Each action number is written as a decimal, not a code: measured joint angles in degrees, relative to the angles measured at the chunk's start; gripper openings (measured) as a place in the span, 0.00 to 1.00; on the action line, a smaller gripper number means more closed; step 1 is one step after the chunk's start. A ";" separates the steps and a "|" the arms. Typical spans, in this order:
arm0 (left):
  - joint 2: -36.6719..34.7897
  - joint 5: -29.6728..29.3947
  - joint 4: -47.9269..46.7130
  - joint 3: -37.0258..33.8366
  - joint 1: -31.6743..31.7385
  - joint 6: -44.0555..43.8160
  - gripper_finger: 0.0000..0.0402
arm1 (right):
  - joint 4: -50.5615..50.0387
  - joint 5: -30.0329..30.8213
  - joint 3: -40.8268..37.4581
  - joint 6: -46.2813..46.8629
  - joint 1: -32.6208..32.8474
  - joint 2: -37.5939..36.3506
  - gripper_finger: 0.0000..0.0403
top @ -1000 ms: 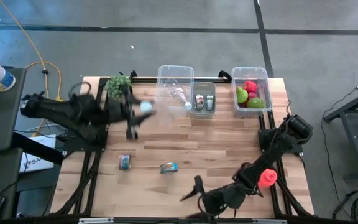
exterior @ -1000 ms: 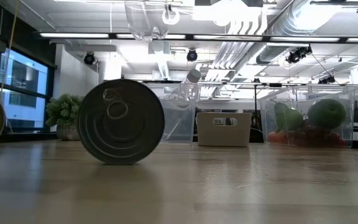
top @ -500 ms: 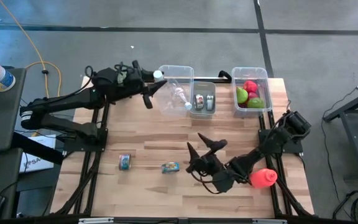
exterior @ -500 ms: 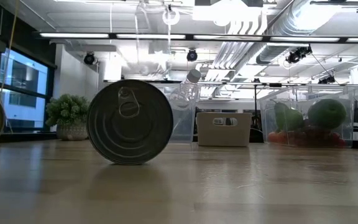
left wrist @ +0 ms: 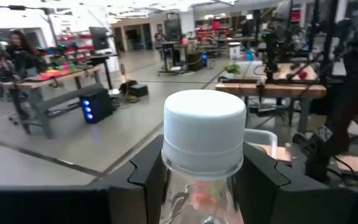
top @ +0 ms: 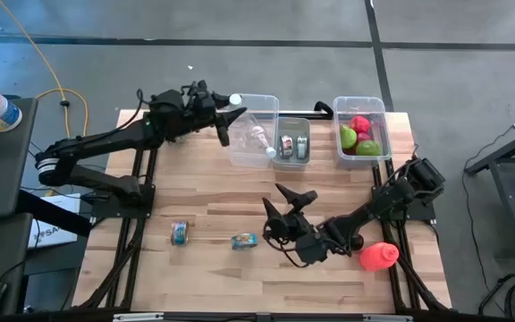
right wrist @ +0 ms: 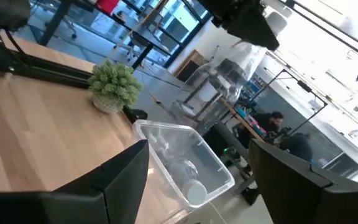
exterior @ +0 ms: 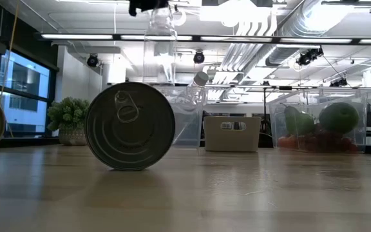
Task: Pick & Place Food Item
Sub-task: Put the transparent bottle into the left transparent bin
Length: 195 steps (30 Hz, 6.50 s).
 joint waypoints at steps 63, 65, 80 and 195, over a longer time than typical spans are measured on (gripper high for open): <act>4.77 12.53 -2.05 -12.97 5.76 -13.01 0.34 | -53.67 -35.01 0.00 54.19 -23.86 -4.05 0.01; 4.87 12.54 -1.46 -13.19 5.75 -13.07 0.34 | -53.47 -34.67 -0.09 52.63 -23.86 -4.92 0.00; 4.72 13.69 -1.48 -13.33 6.00 -11.67 0.34 | -38.96 -33.72 -0.04 32.28 -30.57 -6.95 0.00; 0.59 -4.45 -2.59 -13.27 -0.79 4.85 0.41 | 4.22 -76.72 -30.45 12.55 -45.37 -20.13 0.78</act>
